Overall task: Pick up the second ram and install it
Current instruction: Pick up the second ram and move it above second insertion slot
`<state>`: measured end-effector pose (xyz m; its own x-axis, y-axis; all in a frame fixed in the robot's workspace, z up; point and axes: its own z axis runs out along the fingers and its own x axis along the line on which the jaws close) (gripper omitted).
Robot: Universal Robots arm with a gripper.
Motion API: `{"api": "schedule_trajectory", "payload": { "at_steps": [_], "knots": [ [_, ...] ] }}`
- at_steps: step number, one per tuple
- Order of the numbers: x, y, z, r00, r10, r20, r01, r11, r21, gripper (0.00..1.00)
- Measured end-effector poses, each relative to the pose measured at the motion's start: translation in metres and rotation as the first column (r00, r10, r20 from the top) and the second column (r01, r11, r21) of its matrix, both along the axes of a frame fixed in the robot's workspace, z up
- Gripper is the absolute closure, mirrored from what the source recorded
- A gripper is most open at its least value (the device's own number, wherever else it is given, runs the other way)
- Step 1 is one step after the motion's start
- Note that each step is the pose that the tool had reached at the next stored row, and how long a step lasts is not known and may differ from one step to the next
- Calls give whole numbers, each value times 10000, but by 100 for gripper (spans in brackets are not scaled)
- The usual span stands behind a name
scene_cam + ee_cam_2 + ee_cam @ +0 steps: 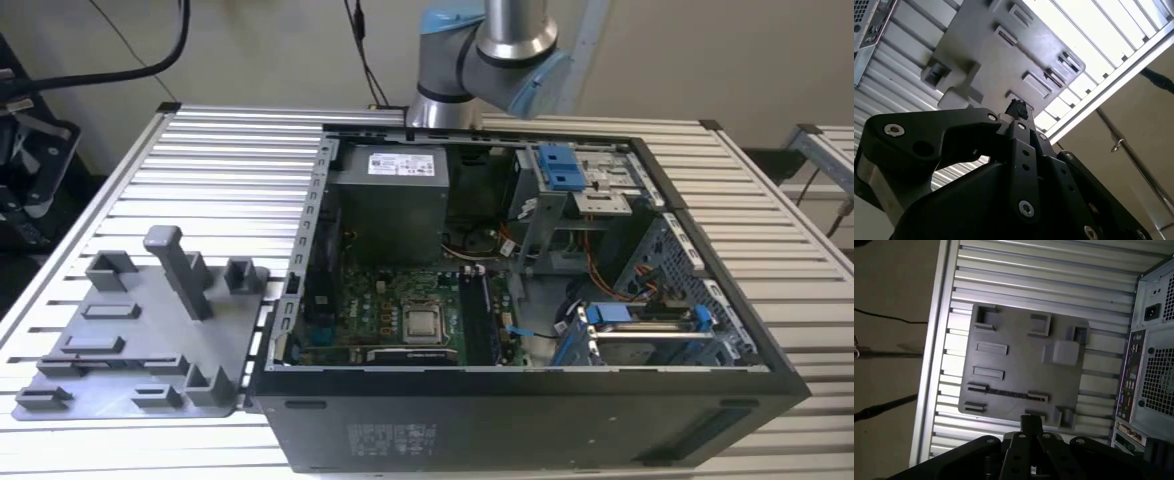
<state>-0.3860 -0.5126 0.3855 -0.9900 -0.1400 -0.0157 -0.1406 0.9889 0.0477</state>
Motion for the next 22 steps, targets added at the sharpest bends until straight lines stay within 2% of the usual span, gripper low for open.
{"api": "schedule_trajectory", "payload": {
  "at_steps": [4, 10, 13, 17, 22],
  "knots": [
    [0, 0, 0, 9997, 241, 0, -241, 9997, -6, 89],
    [0, 0, 0, 9996, 287, 0, -287, 9996, -6, 89],
    [0, 1, 0, 9988, 481, -1, -481, 9988, -13, 89],
    [0, 1, 0, 9963, 855, -2, -855, 9963, -48, 89],
    [0, 3, 1, 9907, 1359, -10, -1359, 9907, -109, 89]
  ]
}}
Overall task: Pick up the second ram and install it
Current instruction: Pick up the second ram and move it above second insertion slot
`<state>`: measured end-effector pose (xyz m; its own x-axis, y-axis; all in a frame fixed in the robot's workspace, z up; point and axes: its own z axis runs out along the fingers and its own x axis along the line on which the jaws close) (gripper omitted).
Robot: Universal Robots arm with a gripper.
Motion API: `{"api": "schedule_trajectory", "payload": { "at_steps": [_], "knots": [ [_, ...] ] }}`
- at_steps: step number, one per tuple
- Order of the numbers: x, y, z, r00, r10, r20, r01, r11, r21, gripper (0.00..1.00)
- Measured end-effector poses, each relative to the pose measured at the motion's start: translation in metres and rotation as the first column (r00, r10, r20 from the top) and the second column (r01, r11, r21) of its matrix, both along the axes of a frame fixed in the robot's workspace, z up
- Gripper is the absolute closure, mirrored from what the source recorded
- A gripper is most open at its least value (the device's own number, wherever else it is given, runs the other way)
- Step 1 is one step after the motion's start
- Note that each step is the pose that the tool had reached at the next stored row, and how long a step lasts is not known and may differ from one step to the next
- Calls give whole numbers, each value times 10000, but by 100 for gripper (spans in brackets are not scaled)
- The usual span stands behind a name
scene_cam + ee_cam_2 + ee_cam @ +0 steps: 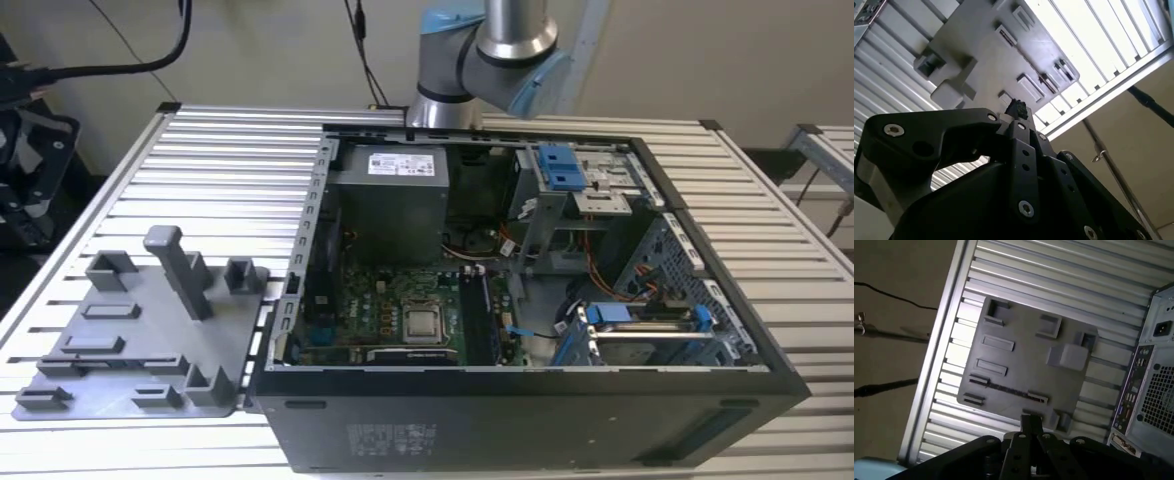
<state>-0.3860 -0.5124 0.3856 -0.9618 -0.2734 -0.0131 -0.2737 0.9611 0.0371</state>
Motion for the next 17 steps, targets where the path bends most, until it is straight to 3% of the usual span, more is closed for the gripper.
{"api": "schedule_trajectory", "payload": {
  "at_steps": [9, 17],
  "knots": [
    [0, 1, 0, 9964, 845, -3, -845, 9964, -100, 89],
    [0, 5, 0, 9843, 1764, -14, -1764, 9841, -180, 89]
  ]
}}
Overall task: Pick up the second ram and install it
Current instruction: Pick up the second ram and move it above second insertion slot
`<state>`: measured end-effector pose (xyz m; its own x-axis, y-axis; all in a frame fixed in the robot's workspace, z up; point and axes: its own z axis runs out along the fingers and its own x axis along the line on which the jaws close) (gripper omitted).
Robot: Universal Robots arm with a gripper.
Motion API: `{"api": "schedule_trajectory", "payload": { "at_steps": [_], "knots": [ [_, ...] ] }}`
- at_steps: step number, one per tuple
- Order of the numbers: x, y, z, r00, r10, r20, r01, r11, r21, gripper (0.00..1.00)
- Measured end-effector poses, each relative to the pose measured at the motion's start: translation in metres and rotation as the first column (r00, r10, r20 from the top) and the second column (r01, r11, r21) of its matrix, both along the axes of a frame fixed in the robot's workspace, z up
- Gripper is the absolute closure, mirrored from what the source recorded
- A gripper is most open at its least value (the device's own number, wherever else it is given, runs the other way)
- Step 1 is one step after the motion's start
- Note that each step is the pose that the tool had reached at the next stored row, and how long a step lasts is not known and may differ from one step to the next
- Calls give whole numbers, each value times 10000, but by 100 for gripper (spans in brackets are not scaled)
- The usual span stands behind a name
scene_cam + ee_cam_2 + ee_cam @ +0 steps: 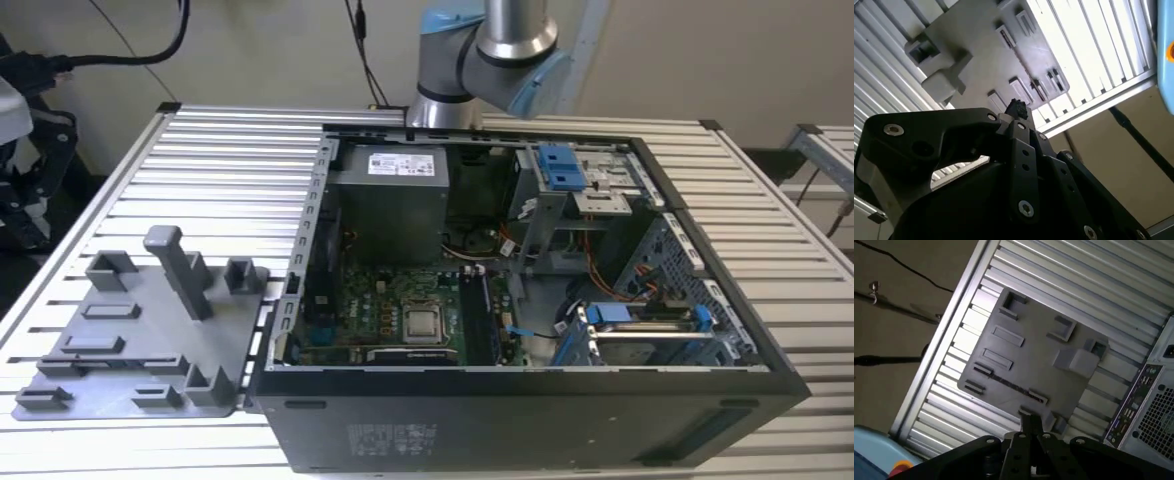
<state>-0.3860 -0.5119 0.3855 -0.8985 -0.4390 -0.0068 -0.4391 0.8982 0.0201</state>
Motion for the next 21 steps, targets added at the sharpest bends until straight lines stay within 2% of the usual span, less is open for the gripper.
{"api": "schedule_trajectory", "payload": {
  "at_steps": [6, 12, 17, 21],
  "knots": [
    [0, 1, 0, 9984, 570, 0, -570, 9984, -28, 89],
    [0, 1, 0, 9940, 1098, -3, -1098, 9939, -50, 89],
    [0, 2, 0, 9878, 1560, -5, -1560, 9877, -68, 89],
    [0, 7, 0, 9795, 2015, -9, -2015, 9794, -92, 89]
  ]
}}
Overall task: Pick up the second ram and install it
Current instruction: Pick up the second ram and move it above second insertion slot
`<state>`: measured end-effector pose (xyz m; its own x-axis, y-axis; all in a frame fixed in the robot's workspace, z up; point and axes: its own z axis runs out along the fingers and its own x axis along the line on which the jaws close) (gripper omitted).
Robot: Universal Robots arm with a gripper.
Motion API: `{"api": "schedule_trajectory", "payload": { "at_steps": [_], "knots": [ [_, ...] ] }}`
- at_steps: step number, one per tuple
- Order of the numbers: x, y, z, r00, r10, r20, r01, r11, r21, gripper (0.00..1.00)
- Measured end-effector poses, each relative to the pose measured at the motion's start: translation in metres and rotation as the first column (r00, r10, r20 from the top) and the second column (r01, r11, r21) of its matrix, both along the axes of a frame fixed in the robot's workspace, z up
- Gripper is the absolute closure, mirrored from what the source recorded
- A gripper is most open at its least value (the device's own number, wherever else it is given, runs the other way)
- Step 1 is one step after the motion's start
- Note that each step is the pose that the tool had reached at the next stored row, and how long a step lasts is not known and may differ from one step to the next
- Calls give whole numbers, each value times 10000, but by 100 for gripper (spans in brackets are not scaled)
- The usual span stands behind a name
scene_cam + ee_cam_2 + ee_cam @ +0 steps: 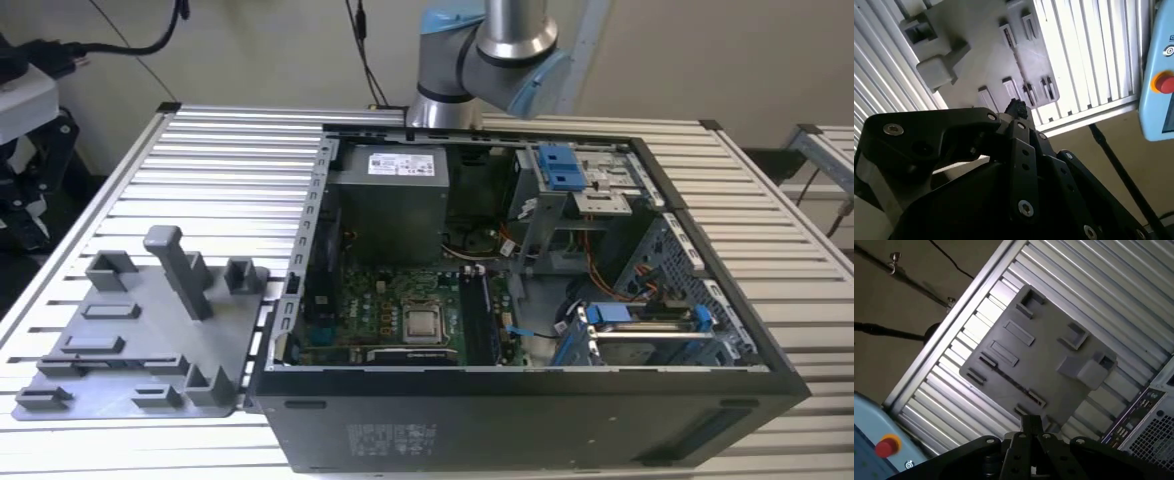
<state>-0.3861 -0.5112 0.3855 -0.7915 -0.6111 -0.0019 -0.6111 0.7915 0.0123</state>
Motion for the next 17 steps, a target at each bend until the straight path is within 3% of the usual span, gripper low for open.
{"api": "schedule_trajectory", "payload": {
  "at_steps": [4, 8, 11, 17],
  "knots": [
    [-2, 6, -2, 9981, 622, -3, -622, 9980, -65, 89],
    [-2, 12, -9, 9923, 1239, -4, -1239, 9922, -92, 89],
    [-2, 17, -13, 9847, 1741, -6, -1741, 9847, -97, 89],
    [-2, 50, -25, 9651, 2620, -8, -2620, 9650, -107, 89]
  ]
}}
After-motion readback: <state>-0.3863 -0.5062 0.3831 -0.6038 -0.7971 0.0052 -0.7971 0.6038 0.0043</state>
